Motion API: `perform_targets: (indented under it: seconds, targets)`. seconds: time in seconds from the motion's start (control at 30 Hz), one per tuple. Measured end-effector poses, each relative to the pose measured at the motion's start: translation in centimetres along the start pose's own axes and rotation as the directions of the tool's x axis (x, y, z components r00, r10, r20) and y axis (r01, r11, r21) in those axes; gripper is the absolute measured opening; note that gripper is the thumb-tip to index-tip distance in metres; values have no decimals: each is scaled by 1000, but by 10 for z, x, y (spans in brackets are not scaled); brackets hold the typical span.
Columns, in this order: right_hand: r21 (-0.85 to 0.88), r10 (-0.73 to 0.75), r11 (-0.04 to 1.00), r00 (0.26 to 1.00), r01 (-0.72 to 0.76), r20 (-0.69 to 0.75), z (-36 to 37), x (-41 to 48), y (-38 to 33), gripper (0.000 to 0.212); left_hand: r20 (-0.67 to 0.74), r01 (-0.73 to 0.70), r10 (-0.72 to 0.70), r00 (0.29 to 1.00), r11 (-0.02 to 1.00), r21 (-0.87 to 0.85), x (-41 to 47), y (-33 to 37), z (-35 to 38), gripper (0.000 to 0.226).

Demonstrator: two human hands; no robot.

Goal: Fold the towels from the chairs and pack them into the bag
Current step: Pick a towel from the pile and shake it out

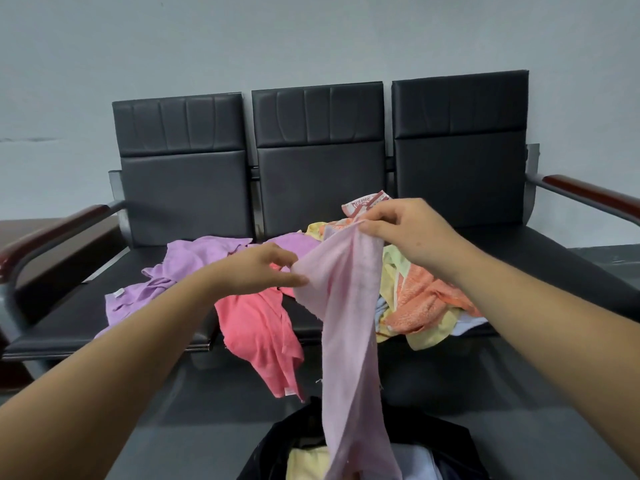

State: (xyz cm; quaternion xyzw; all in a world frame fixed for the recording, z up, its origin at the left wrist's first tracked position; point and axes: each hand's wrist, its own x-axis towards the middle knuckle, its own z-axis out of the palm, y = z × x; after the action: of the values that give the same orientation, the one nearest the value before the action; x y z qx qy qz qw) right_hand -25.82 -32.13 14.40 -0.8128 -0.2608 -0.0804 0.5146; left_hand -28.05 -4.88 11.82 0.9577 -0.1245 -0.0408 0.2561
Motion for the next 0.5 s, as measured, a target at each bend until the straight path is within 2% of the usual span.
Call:
perform_targets:
  seconds: [0.1, 0.2, 0.23, 0.3, 0.37, 0.4, 0.43, 0.47, 0.5]
  targets:
    - [-165, 4, 986, 1000, -6, -12, -11, 3, 11, 14, -123, 1, -35, 992, 964, -268, 2, -3, -4, 43]
    - [-187, 47, 981, 998, -55, -44, -20, 9, 17, 15, -298, -40, -52, 953, 955, -295, 6, 8, -15, 31]
    - [-145, 59, 987, 997, -66, -51, -23, 11, 14, 17, -336, -62, -45, 941, 951, -302, 6, 14, -22, 28]
    - [-39, 43, 998, 996, -46, -84, -32, 18, 0, 20, -375, -157, -20, 927, 887, -435, 6, 26, -39, 23]
    - [212, 13, 977, 994, 9, -106, -43, 26, -17, 21, -376, -287, 36, 926, 715, -638, 6, 34, -55, 17]
    - [382, 18, 924, 995, 19, -95, -49, 29, -22, 23, -364, -323, 68, 929, 630, -707, 6, 36, -60, 12]
    - [480, 26, 877, 998, 8, -65, -53, 33, -25, 24, -351, -332, 90, 932, 598, -729, 6, 38, -63, 8]
    - [441, 37, 897, 998, -15, -41, -53, 36, -23, 22, -337, -309, 86, 938, 650, -695, 7, 38, -65, 8]
    - [207, 51, 977, 998, -46, -21, -53, 37, -20, 18, -327, -258, 60, 943, 755, -603, 10, 35, -64, 10]
